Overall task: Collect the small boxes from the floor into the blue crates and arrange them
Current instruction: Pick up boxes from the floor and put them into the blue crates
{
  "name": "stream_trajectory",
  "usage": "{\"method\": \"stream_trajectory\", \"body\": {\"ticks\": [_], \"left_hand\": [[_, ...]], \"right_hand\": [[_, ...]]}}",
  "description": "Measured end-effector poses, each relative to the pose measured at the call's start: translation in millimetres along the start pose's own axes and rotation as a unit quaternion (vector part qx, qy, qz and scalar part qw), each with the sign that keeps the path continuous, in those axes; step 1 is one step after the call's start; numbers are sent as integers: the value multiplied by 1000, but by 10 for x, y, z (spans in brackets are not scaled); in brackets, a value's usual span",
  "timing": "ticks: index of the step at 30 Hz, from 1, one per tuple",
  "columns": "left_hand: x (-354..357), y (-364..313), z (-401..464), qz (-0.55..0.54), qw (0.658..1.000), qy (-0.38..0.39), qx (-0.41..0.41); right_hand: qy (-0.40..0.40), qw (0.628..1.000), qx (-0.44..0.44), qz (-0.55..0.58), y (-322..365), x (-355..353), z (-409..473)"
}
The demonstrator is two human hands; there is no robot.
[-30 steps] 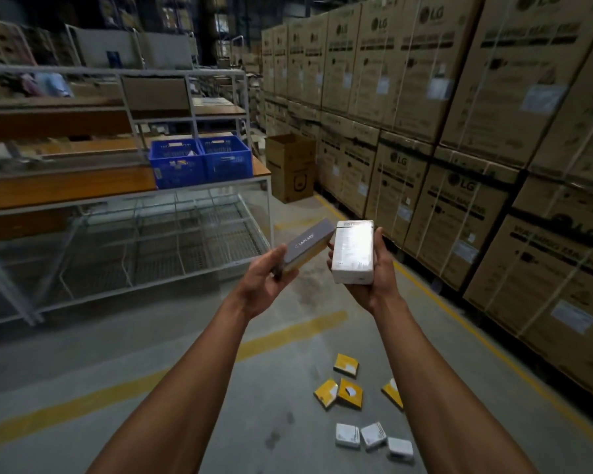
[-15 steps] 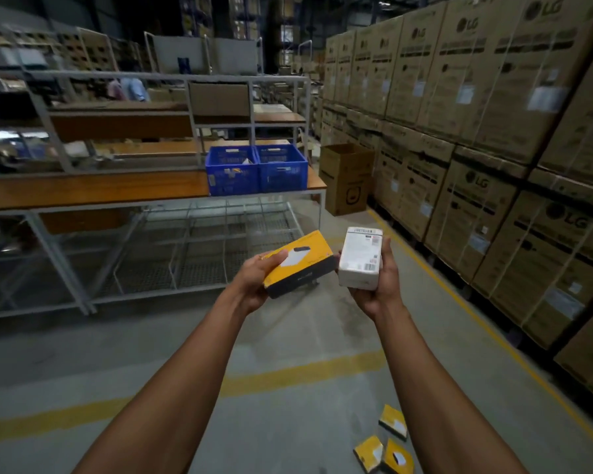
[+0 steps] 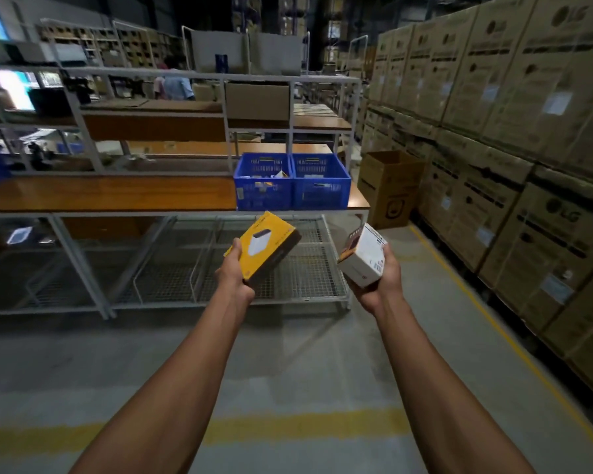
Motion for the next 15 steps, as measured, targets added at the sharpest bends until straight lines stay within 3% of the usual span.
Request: {"method": "stream_trajectory", "body": {"ticks": [9, 15], "left_hand": [[409, -305, 1741, -27, 999, 42, 13], [746, -812, 2963, 24, 990, 139, 3]], "right_hand": [[-43, 999, 3, 10, -389, 247, 1784], [-28, 1000, -7, 8, -564, 719, 3035]]}}
Point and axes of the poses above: each hand's wrist, its own z-axis towards the middle knuckle, its own x-axis out of the palm, y = z × x, the point moved 1 cm from there along z, towards the middle knuckle, and after that the axes turned 14 degrees about z, right-handed, at the moved point
